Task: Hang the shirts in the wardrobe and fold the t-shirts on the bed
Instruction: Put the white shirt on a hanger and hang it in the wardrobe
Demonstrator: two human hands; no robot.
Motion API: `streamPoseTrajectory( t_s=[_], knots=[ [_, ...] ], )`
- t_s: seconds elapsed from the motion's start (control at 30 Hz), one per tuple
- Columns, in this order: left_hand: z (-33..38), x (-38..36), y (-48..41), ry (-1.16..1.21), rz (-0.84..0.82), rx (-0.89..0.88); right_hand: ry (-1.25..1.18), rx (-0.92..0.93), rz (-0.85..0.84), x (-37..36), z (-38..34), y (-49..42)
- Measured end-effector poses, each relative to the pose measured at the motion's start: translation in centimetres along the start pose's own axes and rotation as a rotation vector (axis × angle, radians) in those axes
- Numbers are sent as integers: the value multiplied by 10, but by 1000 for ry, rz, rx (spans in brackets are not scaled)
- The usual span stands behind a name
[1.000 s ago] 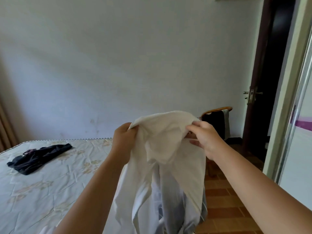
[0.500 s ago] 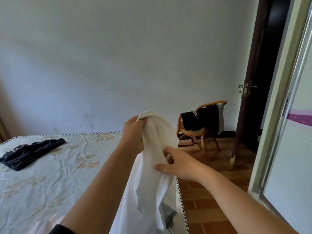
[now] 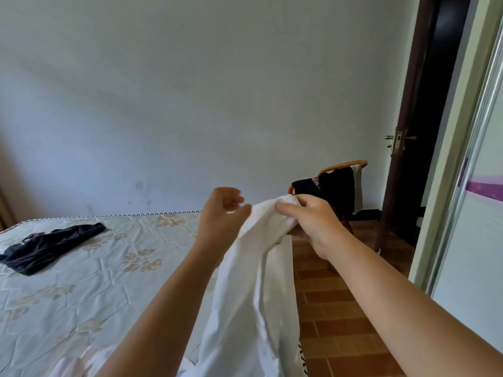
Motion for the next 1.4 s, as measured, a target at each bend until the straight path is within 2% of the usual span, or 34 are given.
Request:
streamPoseTrajectory(
  t_s=[0.13, 0.23, 0.33, 0.5, 0.6, 0.8, 0.9, 1.0, 1.2, 1.3, 1.4],
  knots=[
    [5, -20, 20, -321, -262, -136, -31, 0, 40, -7, -3, -2],
    [0, -23, 22, -537, -152, -236, -63, 36, 70, -4, -3, -3],
    [-6, -18, 15, -503, -82, -237, -12, 84, 74, 5, -3, -5],
    [-17, -13, 7, -385, -63, -134, 418, 99, -62, 13, 11, -2],
    [-18, -17, 5, -355, -75, -145, 663, 218, -91, 8, 12, 2],
    [-13, -31, 9, -391, -164, -205, 717, 343, -230, -23, 18, 11],
    [-13, -27, 5, -487, -203, -270, 714, 343, -252, -24, 19, 8],
    [-12, -25, 0, -700, -272, -361, 749, 305, -216, -14, 19, 2],
    [-16, -28, -9, -1089, -383, -346, 1058, 396, -174, -12, 20, -2],
    [-12, -13, -23, -1178, -345, -293, 1142, 318, -133, 2, 15, -17],
    [-2, 1, -46, -1160, -259, -261, 1115, 266, -104, 15, -1, -33]
  ],
)
Point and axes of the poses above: each hand's wrist, its own y-axis away from the middle knuckle, its own x-axis out of the back of the hand, z = x × y, the point moved 4 cm from there along -y, towards the middle knuckle, and after that the axes turned 2 degrees about -y, right-handed, at the moved point
